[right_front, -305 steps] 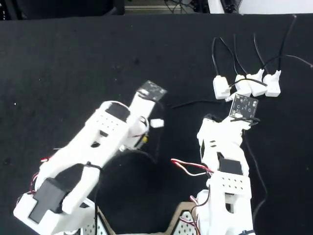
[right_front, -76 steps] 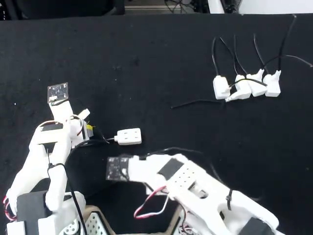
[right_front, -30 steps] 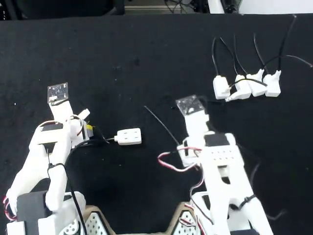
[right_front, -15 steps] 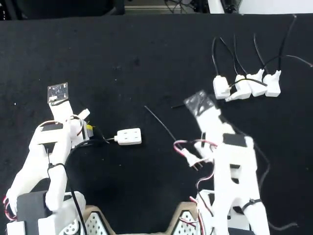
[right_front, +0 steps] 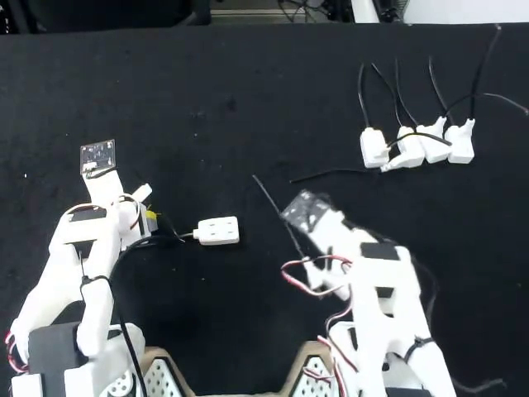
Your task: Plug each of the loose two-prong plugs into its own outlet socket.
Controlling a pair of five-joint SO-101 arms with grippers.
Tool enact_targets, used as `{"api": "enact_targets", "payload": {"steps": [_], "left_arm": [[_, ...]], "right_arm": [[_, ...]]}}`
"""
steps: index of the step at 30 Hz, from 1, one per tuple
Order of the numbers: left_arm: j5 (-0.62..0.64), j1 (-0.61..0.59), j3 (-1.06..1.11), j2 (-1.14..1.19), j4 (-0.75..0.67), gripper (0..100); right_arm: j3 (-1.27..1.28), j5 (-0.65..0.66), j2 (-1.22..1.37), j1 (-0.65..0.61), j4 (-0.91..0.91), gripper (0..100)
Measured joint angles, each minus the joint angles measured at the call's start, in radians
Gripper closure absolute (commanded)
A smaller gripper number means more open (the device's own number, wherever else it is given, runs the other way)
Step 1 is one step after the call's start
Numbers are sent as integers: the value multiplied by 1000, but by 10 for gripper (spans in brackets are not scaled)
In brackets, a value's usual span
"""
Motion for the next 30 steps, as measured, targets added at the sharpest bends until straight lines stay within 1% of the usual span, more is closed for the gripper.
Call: {"api": "enact_targets", "payload": {"steps": [6,12,16,19,25,30], "left_arm": [[0,0,0,0,0,777],[0,0,0,0,0,777],[0,0,0,0,0,777],[0,0,0,0,0,777],[0,0,0,0,0,777],[0,0,0,0,0,777]], "right_arm": [[-58,-15,0,-146,173,871],[-75,-115,0,-327,207,871],[-75,-144,0,-470,210,871],[-75,-147,0,-554,210,871],[-80,-147,0,-654,189,871],[-80,-137,0,-677,135,871]]}}
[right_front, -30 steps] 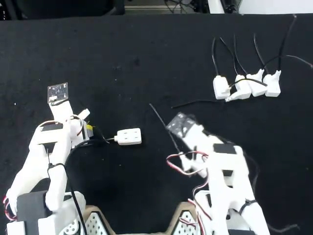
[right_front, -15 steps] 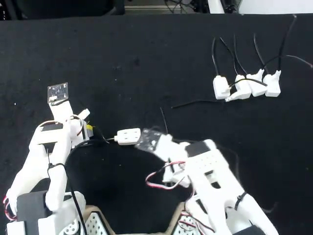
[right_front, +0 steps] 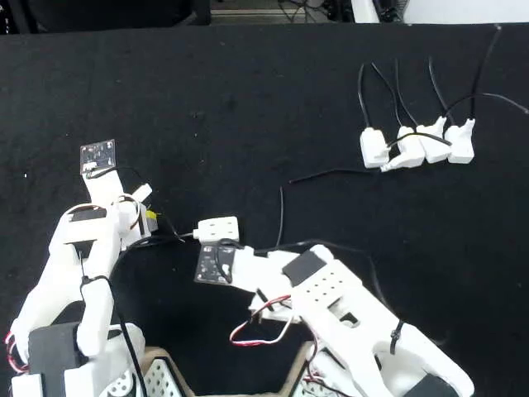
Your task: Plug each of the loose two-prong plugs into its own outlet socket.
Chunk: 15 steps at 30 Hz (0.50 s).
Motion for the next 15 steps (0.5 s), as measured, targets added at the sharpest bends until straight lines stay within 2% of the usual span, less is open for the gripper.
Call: {"api": "enact_targets", "payload": {"steps": [3,9,11,15], "left_arm": [[0,-20,0,0,0,777],[21,-63,0,0,0,777],[43,-64,0,0,0,777],[52,-69,0,0,0,777]], "right_arm": [[0,72,0,-3,-9,851],[0,107,0,-5,-2,703],[0,127,0,-5,-2,714],[12,262,0,-51,-3,767]]}}
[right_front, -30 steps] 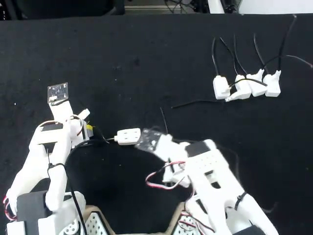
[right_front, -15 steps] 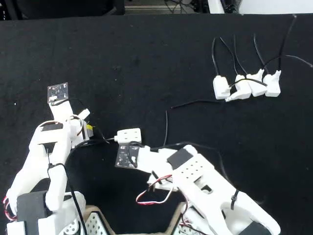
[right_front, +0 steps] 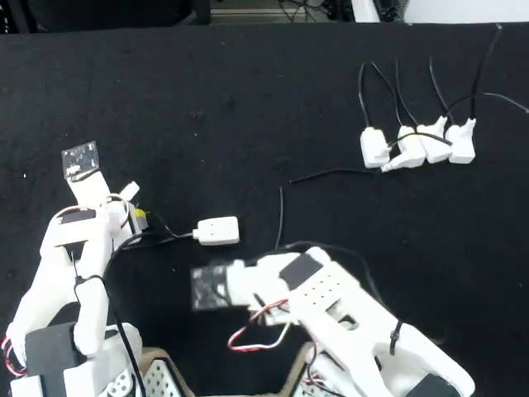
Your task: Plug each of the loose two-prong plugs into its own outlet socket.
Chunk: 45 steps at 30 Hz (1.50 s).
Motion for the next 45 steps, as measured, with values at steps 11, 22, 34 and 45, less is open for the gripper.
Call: {"api": "enact_targets", "payload": {"steps": [11,22,34,45], "left_arm": [[6,-84,-5,0,0,777],[6,-86,-5,0,0,777],[6,-86,-5,0,0,777],[6,-86,-5,0,0,777]], "right_arm": [[78,89,-6,-94,-117,767],[183,89,-176,-94,-126,916],[227,-21,-505,32,-78,988],[187,-92,-779,506,252,987]]}}
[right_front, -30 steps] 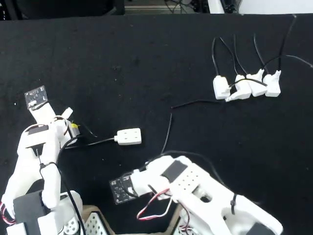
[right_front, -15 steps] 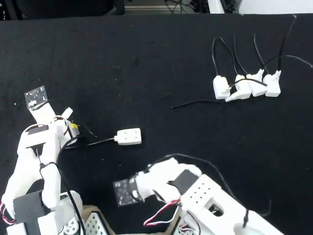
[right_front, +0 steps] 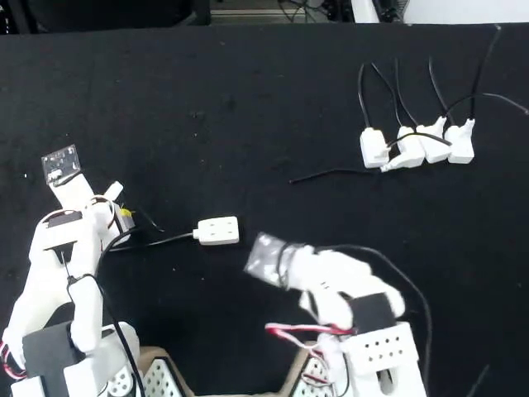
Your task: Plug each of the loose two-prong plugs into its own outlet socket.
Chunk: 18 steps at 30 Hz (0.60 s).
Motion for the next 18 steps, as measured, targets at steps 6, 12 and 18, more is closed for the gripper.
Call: {"api": "enact_targets", "payload": {"steps": [6,12,18], "left_arm": [[0,0,0,0,0,777],[0,0,0,0,0,777],[0,0,0,0,0,777]], "right_arm": [[74,-3,44,84,-68,984],[91,-63,124,84,-143,905],[72,-157,262,84,-169,857]]}}
